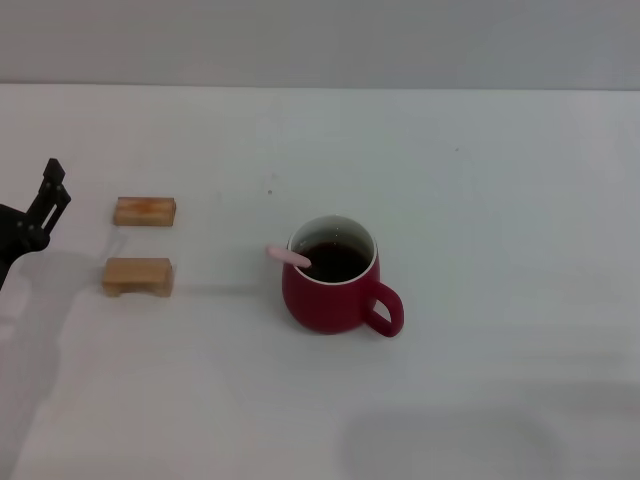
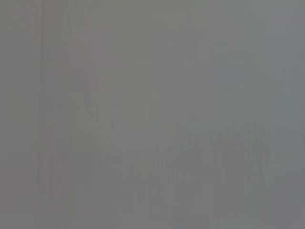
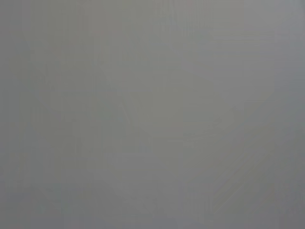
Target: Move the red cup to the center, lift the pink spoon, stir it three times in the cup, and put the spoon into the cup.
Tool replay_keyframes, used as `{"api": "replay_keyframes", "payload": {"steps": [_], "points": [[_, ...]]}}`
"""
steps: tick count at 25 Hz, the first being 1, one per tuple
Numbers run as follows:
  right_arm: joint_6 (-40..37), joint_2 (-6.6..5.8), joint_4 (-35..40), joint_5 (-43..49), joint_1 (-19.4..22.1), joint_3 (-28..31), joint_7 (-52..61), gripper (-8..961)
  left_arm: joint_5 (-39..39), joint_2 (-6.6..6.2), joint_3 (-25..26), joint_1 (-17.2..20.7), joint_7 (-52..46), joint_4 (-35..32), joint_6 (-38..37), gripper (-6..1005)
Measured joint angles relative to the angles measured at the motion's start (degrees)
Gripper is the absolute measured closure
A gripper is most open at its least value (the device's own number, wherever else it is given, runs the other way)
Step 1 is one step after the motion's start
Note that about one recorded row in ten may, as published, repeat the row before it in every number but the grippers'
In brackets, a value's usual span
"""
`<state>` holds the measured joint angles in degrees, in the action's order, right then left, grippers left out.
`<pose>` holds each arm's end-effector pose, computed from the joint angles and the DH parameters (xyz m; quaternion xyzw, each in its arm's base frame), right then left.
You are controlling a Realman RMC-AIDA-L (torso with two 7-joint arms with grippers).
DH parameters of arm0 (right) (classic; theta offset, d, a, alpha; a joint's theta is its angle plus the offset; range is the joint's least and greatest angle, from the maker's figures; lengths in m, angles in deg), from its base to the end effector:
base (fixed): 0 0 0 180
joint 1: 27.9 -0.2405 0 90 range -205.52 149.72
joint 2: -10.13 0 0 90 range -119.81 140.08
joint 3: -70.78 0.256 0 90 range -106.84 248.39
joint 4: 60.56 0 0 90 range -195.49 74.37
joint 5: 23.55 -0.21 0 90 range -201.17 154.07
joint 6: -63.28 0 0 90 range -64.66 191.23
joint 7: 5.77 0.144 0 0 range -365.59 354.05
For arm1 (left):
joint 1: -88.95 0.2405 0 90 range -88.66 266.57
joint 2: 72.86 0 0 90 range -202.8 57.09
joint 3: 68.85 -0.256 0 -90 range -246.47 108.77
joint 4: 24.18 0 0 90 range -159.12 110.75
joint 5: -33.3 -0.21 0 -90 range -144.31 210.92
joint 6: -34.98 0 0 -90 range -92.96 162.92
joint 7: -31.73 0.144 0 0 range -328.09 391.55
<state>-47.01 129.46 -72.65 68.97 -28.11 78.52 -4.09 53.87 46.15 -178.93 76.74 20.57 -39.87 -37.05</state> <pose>0.3479 0.1403 0.0209 -0.5730 0.1325 0.3666 0.7209 -0.3470 0.2768 -0.0038 -0.6844 -0.2219 -0.3219 0.6155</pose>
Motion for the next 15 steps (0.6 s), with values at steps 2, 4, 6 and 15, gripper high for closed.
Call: {"api": "replay_keyframes", "payload": {"steps": [2,4,6,15], "points": [[-0.01,0.14,-0.12,-0.29,0.04,0.6,-0.13,304,0.0,0.0,0.01,0.0,0.17,-0.04,-0.05,166],[-0.01,0.26,-0.17,-0.53,0.06,0.95,-0.2,273,0.0,-0.03,0.03,0.0,0.45,-0.08,-0.09,166],[0.21,0.26,-0.17,-0.56,0.0,0.94,-0.23,253,0.0,-0.16,0.15,0.0,0.53,-0.11,-0.16,166],[1.88,0.29,-0.08,-0.64,-0.47,1.26,-0.29,236,0.0,-0.18,0.48,0.01,1.06,0.11,-0.61,166]]}}
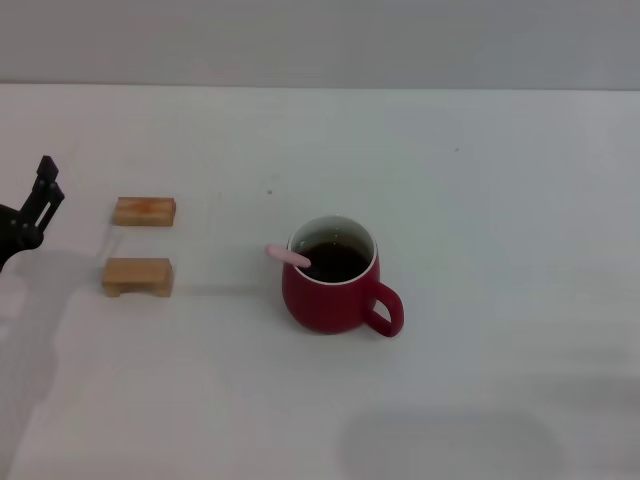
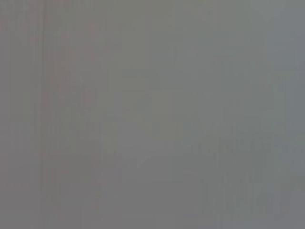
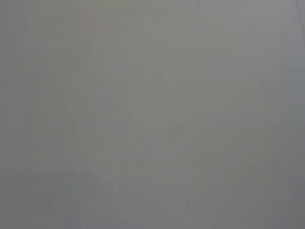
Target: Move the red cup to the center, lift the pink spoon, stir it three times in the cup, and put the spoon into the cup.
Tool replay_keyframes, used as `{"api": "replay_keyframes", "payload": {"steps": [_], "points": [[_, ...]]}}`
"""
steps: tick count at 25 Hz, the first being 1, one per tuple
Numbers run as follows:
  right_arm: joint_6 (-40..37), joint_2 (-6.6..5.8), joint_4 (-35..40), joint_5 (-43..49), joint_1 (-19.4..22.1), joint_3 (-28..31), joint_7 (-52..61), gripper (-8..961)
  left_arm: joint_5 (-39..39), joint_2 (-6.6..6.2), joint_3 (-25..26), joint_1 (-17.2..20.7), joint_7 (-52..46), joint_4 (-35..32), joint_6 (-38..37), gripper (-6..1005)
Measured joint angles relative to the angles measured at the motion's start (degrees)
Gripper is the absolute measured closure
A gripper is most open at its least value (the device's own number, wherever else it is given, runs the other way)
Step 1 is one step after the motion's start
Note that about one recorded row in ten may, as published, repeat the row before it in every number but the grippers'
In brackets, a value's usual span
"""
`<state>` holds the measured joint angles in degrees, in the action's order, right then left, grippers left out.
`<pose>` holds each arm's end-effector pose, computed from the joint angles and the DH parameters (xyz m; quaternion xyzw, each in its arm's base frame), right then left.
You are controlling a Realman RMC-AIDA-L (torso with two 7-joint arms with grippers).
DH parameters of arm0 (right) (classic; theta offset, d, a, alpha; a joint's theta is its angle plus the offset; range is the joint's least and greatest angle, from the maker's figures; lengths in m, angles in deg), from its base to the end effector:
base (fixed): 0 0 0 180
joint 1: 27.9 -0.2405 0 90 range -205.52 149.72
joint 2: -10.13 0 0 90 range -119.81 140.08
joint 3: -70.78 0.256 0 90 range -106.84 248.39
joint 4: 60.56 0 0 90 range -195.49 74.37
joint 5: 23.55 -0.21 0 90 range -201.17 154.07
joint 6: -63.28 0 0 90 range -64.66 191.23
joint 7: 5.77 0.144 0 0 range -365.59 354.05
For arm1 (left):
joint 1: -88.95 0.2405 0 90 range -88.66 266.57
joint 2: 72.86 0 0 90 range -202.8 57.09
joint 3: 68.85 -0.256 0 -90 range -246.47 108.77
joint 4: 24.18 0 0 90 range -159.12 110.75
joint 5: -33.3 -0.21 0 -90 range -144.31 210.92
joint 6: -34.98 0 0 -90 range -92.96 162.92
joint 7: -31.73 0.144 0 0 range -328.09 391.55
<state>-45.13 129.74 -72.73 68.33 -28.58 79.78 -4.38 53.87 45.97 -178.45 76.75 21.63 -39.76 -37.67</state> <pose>0.3514 0.1452 0.0200 -0.5670 0.1434 0.3557 0.7290 -0.3477 0.2767 -0.0003 -0.6828 -0.2121 -0.3182 0.6225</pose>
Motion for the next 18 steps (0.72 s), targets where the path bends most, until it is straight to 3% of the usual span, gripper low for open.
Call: {"api": "replay_keyframes", "payload": {"steps": [18], "points": [[1.75,-0.08,0.26,-0.84,-0.12,0.79,-0.07,236,1.67,0.09,0.37,0.5,0.31,0.36,0.03,165]]}}
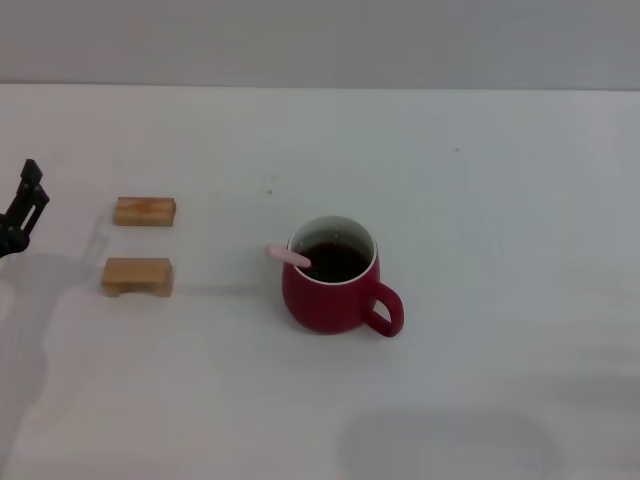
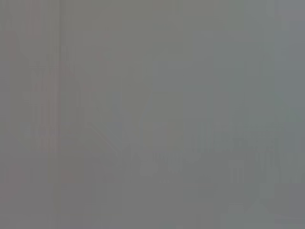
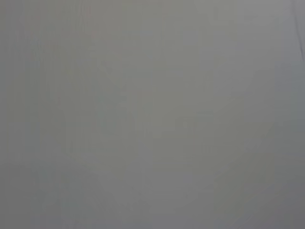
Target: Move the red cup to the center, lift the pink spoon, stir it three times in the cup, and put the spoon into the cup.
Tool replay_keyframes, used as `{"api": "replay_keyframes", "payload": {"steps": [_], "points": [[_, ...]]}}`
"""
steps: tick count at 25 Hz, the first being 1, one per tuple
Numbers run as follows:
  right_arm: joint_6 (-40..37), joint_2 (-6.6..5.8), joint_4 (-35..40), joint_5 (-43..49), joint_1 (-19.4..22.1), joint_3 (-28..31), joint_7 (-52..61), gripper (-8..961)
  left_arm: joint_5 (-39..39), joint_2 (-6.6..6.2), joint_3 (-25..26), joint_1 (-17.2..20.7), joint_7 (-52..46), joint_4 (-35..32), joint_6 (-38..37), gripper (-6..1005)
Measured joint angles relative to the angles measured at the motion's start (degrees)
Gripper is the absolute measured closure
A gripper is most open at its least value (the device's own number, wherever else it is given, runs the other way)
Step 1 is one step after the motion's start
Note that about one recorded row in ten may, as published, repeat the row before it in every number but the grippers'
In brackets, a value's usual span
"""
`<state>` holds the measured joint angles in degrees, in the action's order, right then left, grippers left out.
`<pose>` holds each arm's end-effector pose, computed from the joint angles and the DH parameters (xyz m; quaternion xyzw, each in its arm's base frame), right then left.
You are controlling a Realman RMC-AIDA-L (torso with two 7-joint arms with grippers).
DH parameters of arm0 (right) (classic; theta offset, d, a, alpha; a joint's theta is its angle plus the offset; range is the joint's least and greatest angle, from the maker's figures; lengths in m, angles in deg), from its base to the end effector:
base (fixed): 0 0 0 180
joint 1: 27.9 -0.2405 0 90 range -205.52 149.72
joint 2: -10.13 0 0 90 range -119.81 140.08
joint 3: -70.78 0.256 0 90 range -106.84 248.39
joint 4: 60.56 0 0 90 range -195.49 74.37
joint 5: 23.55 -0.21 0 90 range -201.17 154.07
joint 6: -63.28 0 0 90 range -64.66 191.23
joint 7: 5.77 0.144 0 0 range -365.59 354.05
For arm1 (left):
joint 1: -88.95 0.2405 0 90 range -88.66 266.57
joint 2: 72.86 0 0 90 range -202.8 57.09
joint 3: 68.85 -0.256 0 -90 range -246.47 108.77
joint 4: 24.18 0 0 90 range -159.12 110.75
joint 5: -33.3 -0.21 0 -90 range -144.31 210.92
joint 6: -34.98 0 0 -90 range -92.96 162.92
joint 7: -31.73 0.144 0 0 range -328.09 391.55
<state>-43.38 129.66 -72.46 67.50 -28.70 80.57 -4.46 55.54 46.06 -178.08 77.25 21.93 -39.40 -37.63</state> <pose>0.3574 0.1473 0.0217 -0.5637 0.1527 0.3412 0.7365 -0.3541 0.2732 0.0032 -0.6704 -0.2216 -0.3126 0.6354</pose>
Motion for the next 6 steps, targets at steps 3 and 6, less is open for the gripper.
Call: {"api": "replay_keyframes", "payload": {"steps": [3,6], "points": [[-0.28,-0.01,-0.09,0.0,0.19,-0.44,-1.56,236,0.93,0.0,-0.07,-0.09,0.0,0.35,0.19,165],[-0.33,-0.02,-0.43,0.02,0.31,-0.51,-3.48,236,1.13,0.04,-0.3,-0.04,0.01,0.39,0.13,165]]}}
